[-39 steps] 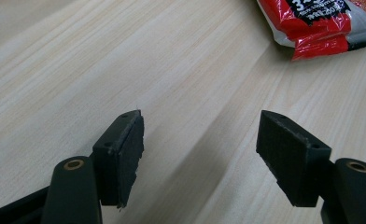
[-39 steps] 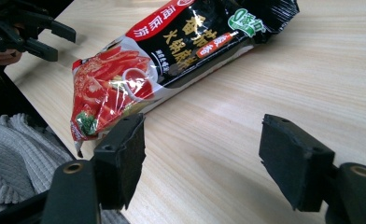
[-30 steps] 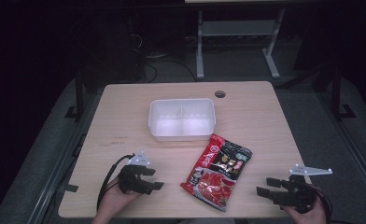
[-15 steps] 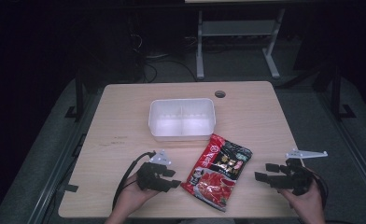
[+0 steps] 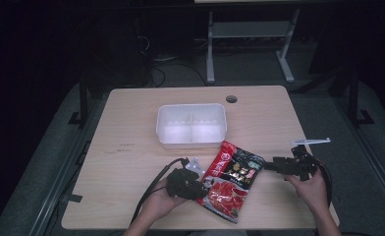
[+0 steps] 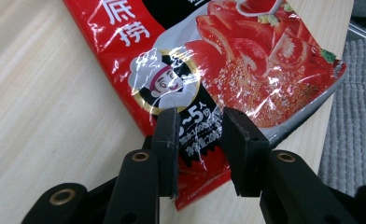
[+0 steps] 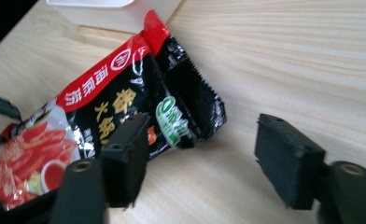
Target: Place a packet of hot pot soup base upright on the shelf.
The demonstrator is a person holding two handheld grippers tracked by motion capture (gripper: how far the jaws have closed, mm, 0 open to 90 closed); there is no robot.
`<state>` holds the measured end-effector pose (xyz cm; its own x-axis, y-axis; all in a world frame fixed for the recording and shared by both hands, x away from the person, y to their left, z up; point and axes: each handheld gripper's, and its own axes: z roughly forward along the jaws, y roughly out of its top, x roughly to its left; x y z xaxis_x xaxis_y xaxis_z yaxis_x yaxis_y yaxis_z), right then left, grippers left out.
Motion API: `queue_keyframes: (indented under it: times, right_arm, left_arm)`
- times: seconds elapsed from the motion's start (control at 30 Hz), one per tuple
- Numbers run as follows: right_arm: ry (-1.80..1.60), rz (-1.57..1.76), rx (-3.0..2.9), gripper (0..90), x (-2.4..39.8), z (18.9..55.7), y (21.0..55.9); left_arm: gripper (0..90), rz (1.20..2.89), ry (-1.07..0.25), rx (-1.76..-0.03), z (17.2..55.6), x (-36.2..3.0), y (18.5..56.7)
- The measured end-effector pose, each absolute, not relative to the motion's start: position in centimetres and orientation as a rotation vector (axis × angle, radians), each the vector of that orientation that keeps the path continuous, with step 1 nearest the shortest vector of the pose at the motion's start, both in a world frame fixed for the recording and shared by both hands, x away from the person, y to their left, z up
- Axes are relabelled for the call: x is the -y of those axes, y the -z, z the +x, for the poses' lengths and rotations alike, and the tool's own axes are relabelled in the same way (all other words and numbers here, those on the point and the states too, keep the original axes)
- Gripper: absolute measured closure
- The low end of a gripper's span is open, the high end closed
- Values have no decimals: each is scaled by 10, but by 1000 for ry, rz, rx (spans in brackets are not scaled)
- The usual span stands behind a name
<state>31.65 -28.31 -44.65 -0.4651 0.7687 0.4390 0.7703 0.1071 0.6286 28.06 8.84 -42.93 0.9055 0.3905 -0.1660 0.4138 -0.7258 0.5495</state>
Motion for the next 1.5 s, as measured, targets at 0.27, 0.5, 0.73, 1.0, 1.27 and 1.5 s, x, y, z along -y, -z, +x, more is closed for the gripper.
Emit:
queue_keyframes:
  times: [0.27,0.5,0.73,1.0,1.27,1.5]
  right_arm:
    - [1286,-1649,2261,448,282,335,458]
    - [1195,-1628,2280,761,265,348,460]
    - [1215,-1601,2282,890,268,343,452]
    - [1305,-1543,2299,893,269,329,429]
    - [1396,-1455,2349,894,266,309,397]
    - [1471,-1340,2386,893,256,296,371]
  left_arm:
    - [683,2476,71,-573,283,-86,432]
    - [628,2460,106,-574,285,-87,431]
    - [464,2394,134,-639,294,-95,428]
    - [306,2379,154,-695,304,-97,427]
    - [263,2381,200,-695,313,-91,431]
    - [264,2335,268,-691,323,-88,433]
